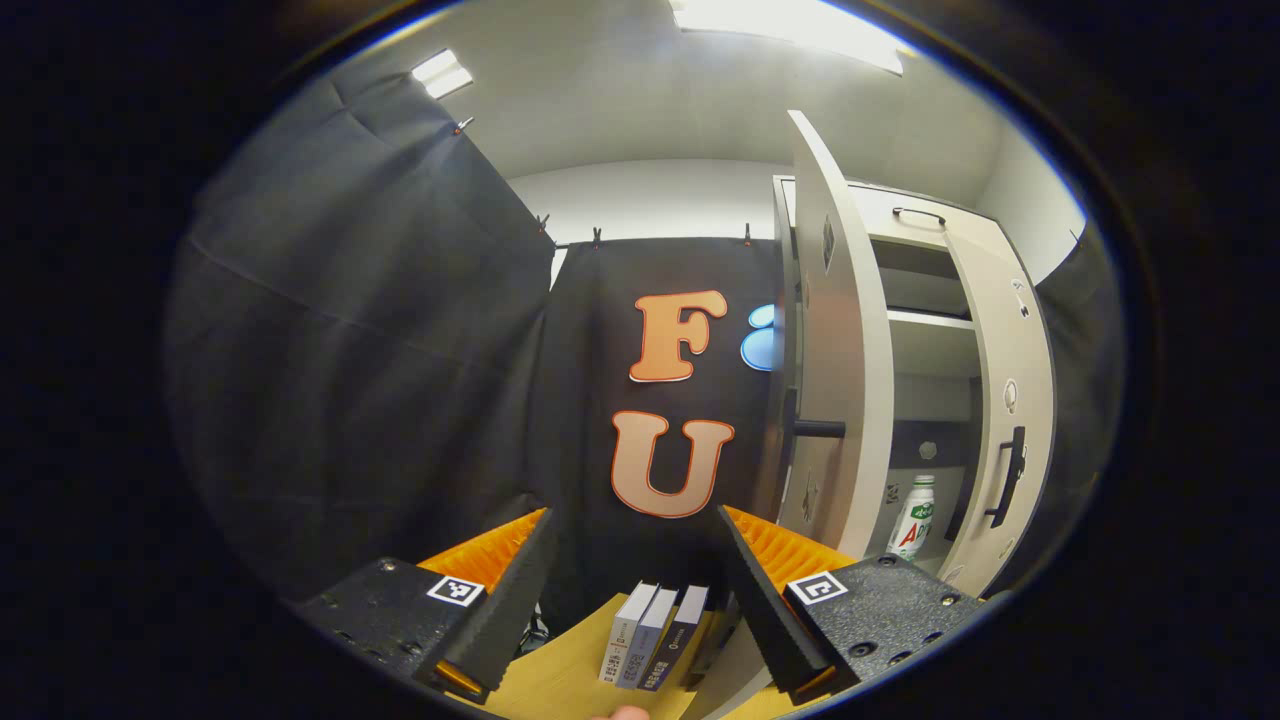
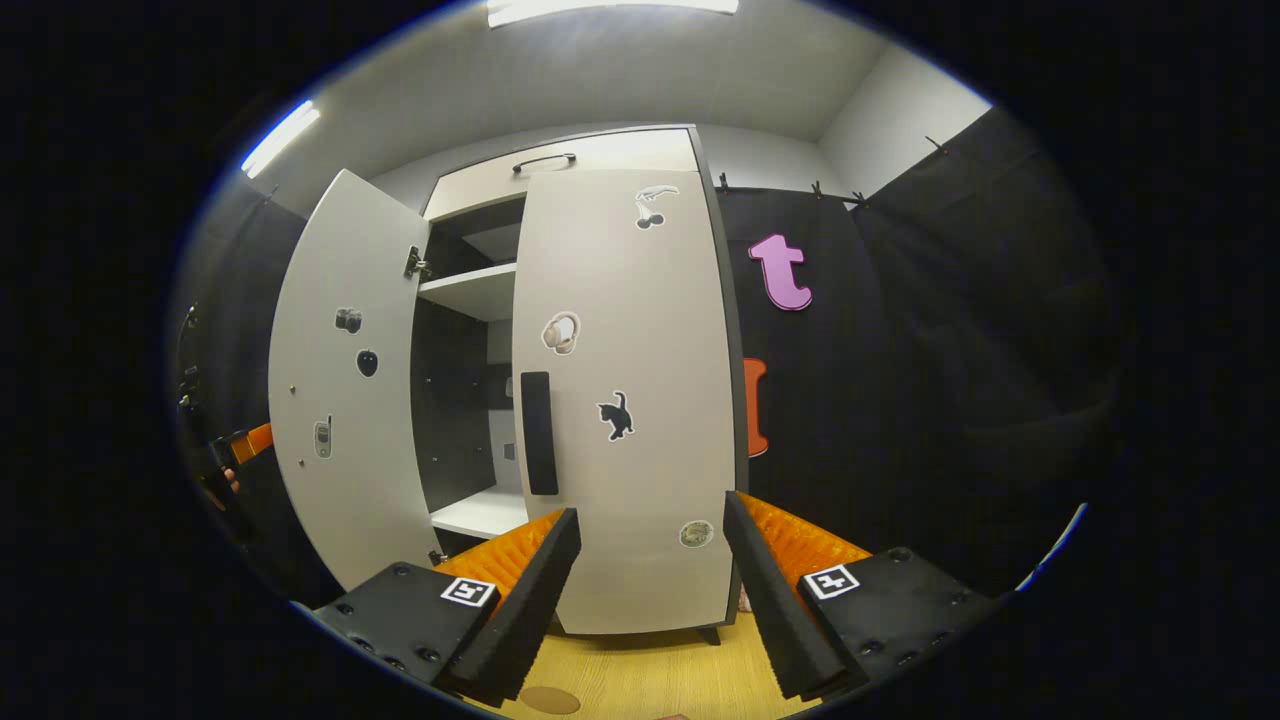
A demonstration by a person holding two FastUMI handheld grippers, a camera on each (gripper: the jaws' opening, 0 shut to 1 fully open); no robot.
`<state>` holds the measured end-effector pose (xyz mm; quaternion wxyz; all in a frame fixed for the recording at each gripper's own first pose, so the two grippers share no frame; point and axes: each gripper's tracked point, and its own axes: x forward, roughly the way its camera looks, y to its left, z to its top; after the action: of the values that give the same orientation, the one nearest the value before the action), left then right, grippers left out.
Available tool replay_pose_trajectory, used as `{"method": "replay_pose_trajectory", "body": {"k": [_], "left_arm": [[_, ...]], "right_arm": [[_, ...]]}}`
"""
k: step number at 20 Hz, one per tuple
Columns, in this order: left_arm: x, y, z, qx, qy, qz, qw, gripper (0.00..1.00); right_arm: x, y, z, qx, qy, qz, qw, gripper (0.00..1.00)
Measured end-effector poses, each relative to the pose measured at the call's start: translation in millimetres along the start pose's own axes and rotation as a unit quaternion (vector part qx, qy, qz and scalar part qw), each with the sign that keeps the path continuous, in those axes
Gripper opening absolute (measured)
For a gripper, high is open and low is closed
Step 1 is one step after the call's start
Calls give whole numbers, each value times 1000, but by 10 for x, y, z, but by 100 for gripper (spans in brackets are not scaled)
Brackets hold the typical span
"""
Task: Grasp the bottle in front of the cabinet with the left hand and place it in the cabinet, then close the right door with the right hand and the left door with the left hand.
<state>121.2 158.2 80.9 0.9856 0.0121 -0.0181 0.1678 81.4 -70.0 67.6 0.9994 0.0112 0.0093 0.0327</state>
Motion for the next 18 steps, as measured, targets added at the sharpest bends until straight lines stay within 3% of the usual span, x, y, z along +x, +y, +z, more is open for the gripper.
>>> {"method": "replay_pose_trajectory", "body": {"k": [6, 10, 11, 12, 14, 15, 16, 18], "left_arm": [[-35, -124, -36, 13, -7, 9, 1000, 94], [-115, -296, -34, 18, -4, -2, 1000, 93], [-143, -344, -50, 10, -1, -6, 1000, 88], [-164, -400, -54, 3, 1, -11, 1000, 93], [-201, -533, -59, -2, 5, -25, 1000, 93], [-212, -581, -44, 0, 4, -30, 1000, 88], [-218, -630, -39, 5, 4, -32, 999, 93], [-262, -745, -44, 13, 3, -39, 999, 93]], "right_arm": [[-61, -284, -136, -3, 14, -16, 1000, 96], [-78, -318, -164, -6, 17, -6, 1000, 96], [-81, -320, -161, -5, 17, -3, 1000, 96], [-82, -319, -162, -5, 16, 0, 1000, 96], [-85, -324, -159, -2, 15, 3, 1000, 96], [-87, -330, -156, -2, 15, 4, 1000, 96], [-88, -348, -154, -3, 14, 3, 1000, 96], [-104, -373, -152, -4, 13, 0, 1000, 96]]}}
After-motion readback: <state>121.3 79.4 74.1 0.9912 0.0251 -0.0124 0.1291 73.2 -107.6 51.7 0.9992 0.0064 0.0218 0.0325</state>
